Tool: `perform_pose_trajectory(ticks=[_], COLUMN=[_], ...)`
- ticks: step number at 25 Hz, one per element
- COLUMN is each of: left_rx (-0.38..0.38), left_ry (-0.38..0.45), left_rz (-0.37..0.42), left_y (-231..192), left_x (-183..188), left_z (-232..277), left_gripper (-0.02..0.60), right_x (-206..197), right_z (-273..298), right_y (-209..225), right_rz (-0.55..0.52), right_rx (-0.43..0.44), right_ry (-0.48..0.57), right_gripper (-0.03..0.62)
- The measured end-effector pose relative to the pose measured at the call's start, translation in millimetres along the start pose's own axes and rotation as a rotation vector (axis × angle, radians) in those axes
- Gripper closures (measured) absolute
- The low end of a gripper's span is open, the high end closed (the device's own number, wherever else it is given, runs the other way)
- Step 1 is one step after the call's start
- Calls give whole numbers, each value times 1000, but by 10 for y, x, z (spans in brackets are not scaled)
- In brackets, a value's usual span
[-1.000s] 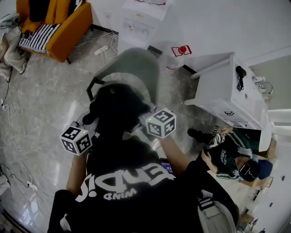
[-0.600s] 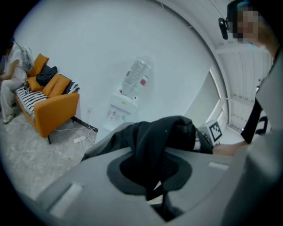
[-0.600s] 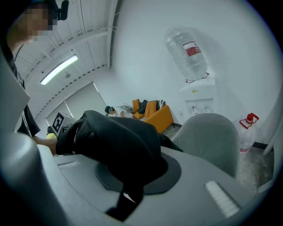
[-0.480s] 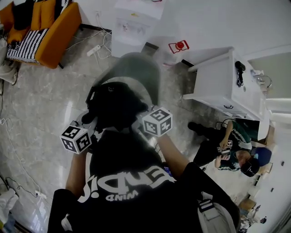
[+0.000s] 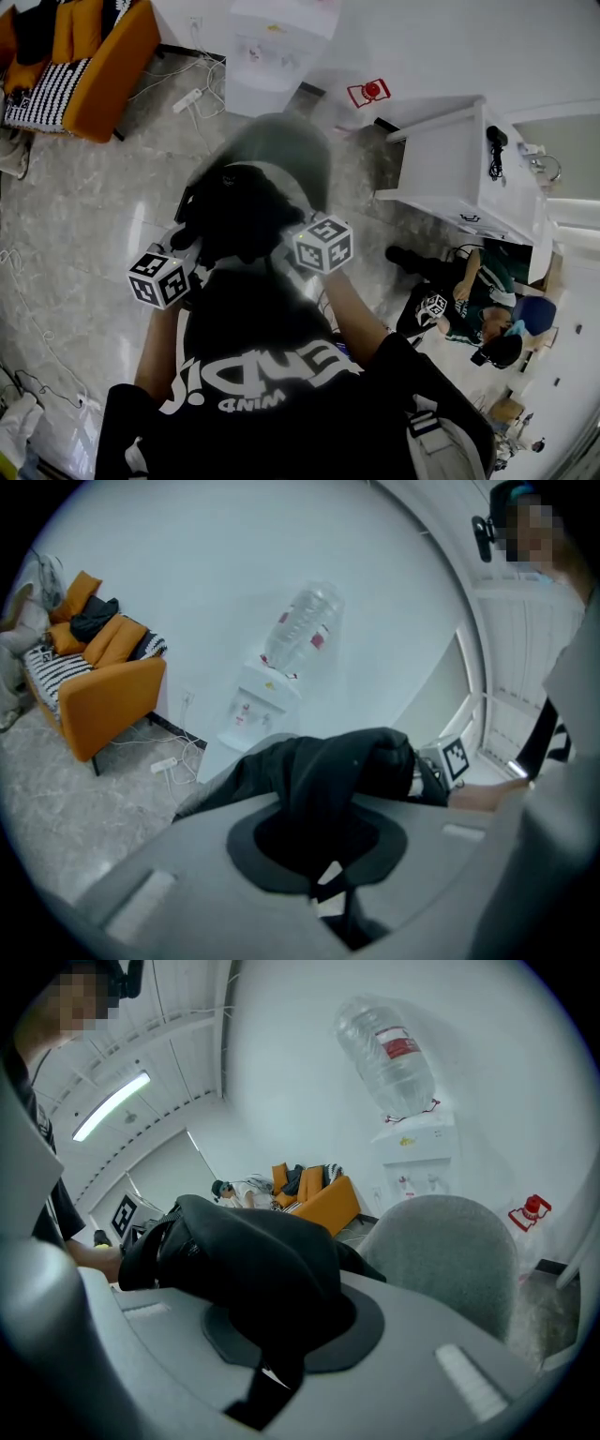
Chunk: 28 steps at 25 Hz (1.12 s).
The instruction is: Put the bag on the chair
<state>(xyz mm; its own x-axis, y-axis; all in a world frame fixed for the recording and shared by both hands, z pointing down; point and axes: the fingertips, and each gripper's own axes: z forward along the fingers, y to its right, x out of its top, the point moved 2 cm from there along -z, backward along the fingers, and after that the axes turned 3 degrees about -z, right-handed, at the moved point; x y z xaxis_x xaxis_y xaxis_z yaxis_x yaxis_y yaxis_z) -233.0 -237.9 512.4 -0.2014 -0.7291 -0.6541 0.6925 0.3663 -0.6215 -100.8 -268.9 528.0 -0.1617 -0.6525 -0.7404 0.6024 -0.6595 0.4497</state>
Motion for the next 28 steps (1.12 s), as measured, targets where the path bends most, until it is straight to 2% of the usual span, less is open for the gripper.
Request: perform_pose_trajectory(ticks=[16, 21, 28], left_rx=[-7, -6, 0], left_ry=[-79, -80, -109], left_rz=[-36, -38, -46], left_y=[-547, -703, -836], left_x=[18, 33, -120], left_z=[625, 772, 904], left_gripper=[548, 548, 546], right_x=[-77, -113, -309], right_z=[453, 588, 700], right_y=[665, 819, 949], right_rz=[42, 80, 121], right_rx=[-18, -15, -10], right_ry=[-60, -52, -83], right_gripper=[560, 560, 559])
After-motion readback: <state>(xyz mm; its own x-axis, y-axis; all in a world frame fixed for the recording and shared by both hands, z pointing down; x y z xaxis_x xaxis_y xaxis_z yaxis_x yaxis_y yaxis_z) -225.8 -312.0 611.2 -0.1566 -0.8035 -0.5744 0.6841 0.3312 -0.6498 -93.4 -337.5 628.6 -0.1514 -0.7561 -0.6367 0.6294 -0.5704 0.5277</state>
